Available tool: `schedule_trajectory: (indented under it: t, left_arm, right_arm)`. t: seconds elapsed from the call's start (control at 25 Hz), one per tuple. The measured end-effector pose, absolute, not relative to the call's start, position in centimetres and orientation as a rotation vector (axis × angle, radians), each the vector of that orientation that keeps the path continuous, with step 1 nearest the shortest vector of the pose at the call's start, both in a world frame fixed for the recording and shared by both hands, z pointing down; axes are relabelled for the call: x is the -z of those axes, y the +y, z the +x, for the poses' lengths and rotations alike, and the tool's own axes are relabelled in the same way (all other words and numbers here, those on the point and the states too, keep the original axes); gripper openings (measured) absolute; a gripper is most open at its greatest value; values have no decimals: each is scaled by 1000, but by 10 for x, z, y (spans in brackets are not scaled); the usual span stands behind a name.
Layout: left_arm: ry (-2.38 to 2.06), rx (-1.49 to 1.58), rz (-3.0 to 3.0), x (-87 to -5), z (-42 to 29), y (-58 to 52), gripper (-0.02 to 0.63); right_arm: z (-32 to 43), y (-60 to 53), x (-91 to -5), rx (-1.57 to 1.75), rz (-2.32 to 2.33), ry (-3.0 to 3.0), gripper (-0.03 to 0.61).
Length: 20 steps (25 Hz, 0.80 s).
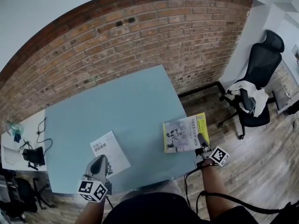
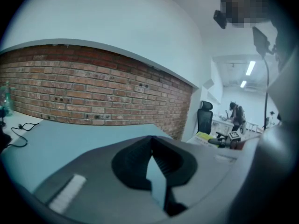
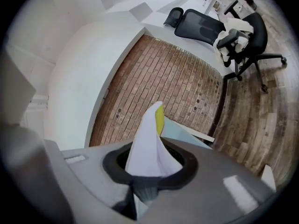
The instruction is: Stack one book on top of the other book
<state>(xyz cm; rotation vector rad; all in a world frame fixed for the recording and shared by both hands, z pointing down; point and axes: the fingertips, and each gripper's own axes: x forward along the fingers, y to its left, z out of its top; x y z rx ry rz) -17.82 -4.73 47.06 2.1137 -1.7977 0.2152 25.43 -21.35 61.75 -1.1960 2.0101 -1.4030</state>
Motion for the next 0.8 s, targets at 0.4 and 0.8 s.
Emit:
schedule_trajectory:
  t: [0.4,0.8]
  left_arm:
    - [-1811,-181,2097,-475,-192,-29,5]
    - [-1837,-139,2077,-475,-210,-10,5]
  right_arm:
    - [237,-213,-587,1337,-1089,2050,74]
    - [220,-211,-563,1304,-1017,2089,77]
